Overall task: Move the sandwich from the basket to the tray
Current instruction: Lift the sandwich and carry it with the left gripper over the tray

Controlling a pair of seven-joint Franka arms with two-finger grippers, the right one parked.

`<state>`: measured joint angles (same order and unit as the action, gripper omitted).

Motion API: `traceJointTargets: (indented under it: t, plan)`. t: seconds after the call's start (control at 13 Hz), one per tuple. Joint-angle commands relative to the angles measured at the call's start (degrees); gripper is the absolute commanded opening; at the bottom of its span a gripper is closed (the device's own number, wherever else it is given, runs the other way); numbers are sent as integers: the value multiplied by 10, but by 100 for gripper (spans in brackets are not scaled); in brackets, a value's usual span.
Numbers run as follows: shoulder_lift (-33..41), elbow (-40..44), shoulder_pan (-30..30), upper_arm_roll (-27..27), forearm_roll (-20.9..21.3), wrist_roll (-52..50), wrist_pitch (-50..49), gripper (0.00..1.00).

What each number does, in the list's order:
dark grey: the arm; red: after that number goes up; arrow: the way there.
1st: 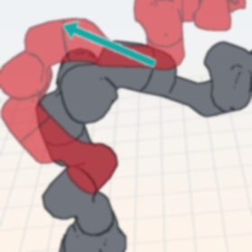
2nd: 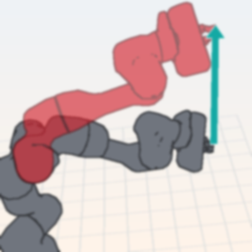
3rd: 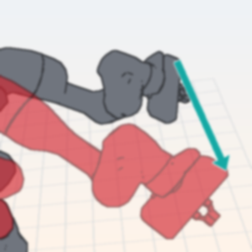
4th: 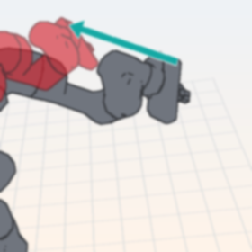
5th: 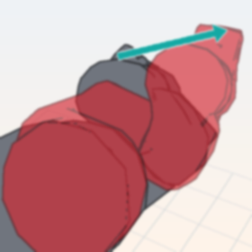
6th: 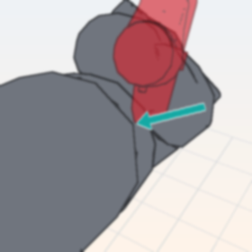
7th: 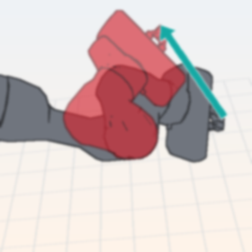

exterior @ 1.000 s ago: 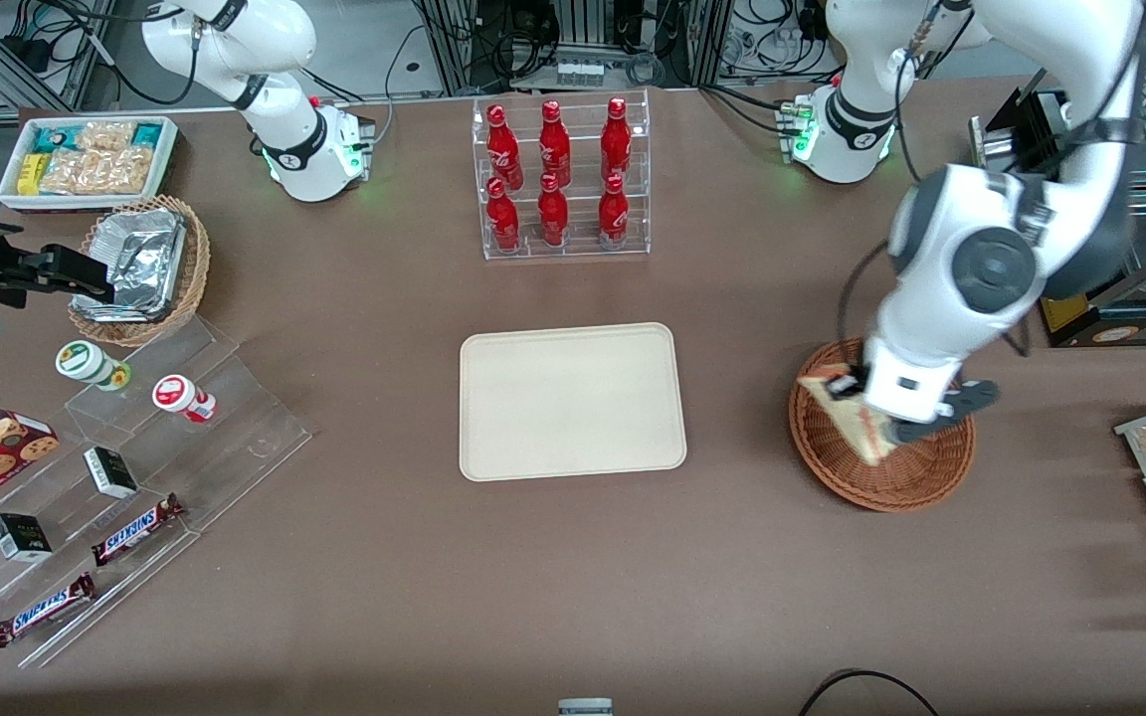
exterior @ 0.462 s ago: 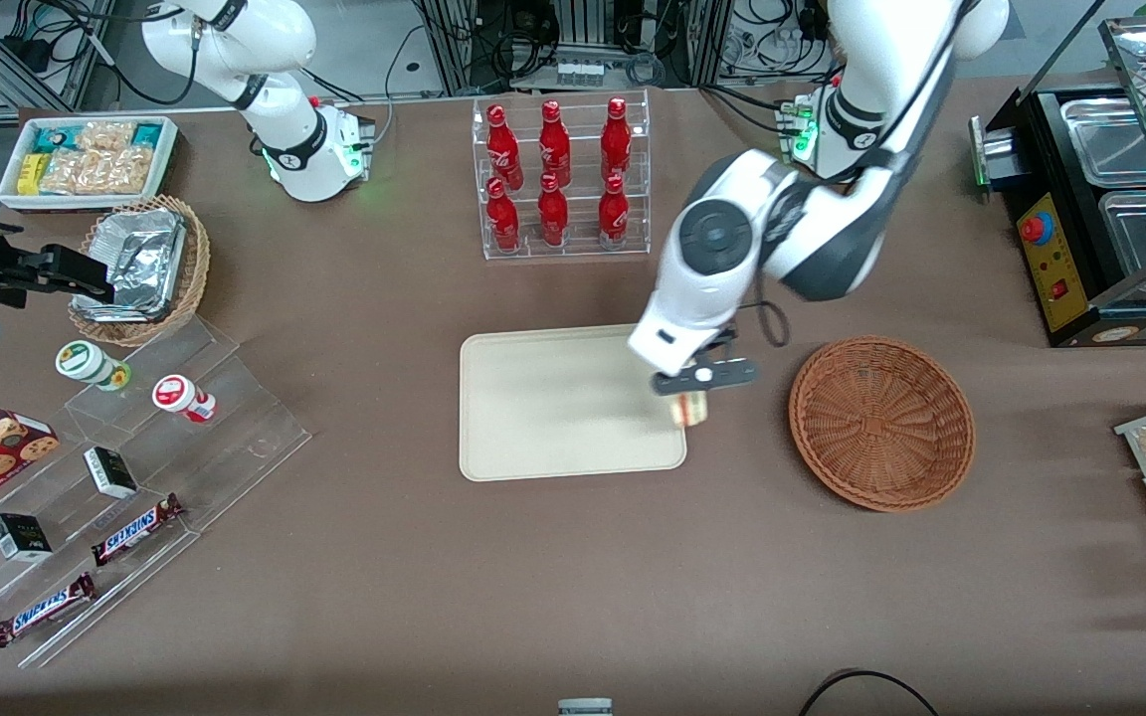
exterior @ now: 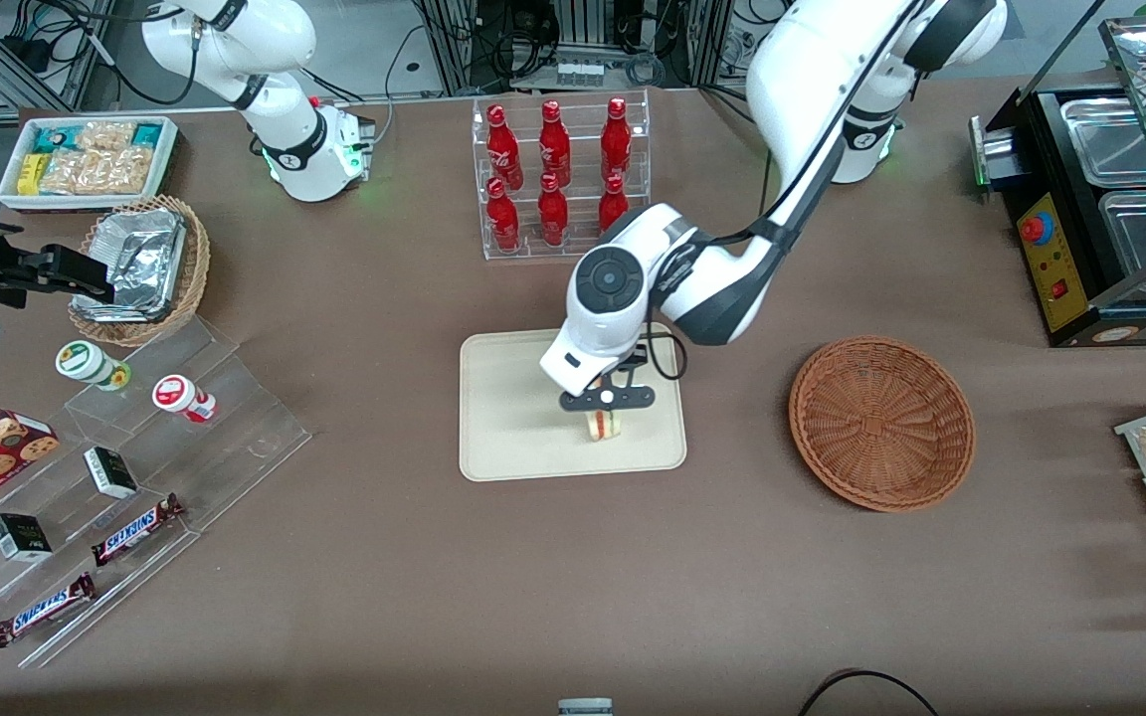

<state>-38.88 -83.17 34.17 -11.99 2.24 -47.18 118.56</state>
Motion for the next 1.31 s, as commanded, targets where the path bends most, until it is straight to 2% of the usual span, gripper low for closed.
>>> traceJointTargets:
  t: [0.0, 0.62, 0.69, 0.77, 0.85, 1.23]
  plan:
    - [-32, 23, 28, 7, 3, -10, 14, 0]
    - [-56, 19, 52, 8, 7, -9, 22, 0]
    - [-56, 16, 53, 8, 7, -9, 22, 29]
    - [-55, 16, 53, 8, 8, -6, 20, 95]
    - [-54, 16, 52, 8, 8, -9, 17, 100]
    - [-2, 22, 39, 14, 7, -10, -15, 100]
